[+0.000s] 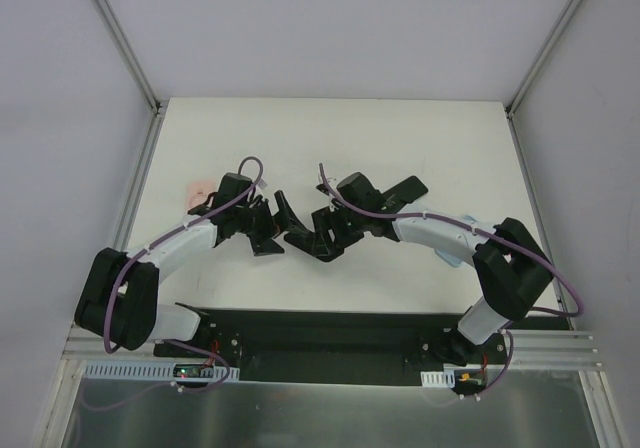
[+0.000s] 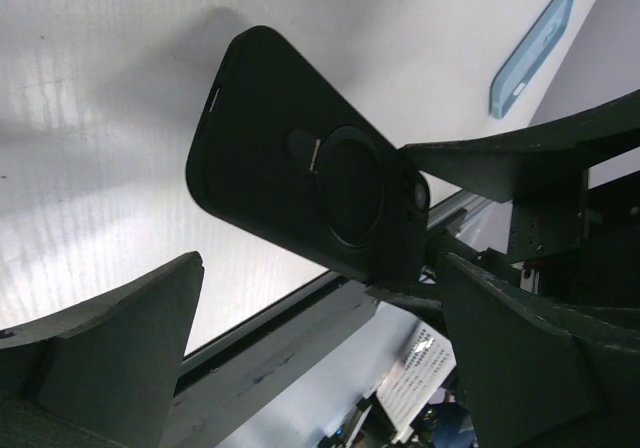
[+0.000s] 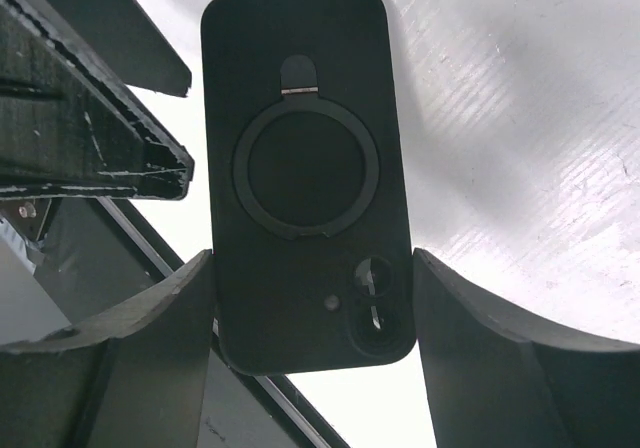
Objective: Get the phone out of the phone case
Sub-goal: Pick up the phone at the center of the board.
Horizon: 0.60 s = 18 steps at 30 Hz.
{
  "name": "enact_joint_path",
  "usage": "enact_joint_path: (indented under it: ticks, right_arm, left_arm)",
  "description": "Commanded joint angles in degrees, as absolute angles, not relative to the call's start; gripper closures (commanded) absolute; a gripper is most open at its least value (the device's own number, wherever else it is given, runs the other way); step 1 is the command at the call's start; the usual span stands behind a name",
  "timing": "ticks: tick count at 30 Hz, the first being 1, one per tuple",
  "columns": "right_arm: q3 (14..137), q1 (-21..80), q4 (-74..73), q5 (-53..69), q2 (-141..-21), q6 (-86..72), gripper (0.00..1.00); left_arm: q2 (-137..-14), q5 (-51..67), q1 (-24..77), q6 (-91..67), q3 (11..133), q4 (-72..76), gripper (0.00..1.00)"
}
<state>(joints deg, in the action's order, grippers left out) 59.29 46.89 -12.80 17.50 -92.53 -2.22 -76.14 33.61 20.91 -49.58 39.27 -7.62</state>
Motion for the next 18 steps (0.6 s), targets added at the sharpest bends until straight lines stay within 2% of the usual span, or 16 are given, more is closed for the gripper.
enact_joint_path:
  ticks: [1, 7, 10, 17, 18]
  right_arm:
    - [61.2, 46.9, -7.7, 20.5, -91.3, -4.0, 0.92]
    - [61.3, 47.1, -7.0, 21.3, -91.2, -5.0, 0.92]
    - [61.3, 47.0, -6.7, 21.7, -91.7, -5.7, 0.92]
    - [61.4, 47.0, -4.5, 22.9, -92.6, -8.2, 0.92]
    - [61.3, 46.9, -4.1, 23.1, -92.6, -8.5, 0.92]
  left_arm:
    - [-76.5, 35.9, 20.7, -54.9, 38.7, -2.7, 0.01]
    - [-78.1, 35.4, 20.7, -58.3, 37.6, -0.2, 0.01]
    - [-79.6, 34.8, 21.1, -59.6, 37.8, 3.0, 0.07]
    - [-82.4, 34.0, 22.1, -62.6, 36.4, 7.9, 0.31]
    - [-82.4, 33.8, 22.1, -62.9, 36.2, 8.2, 0.41]
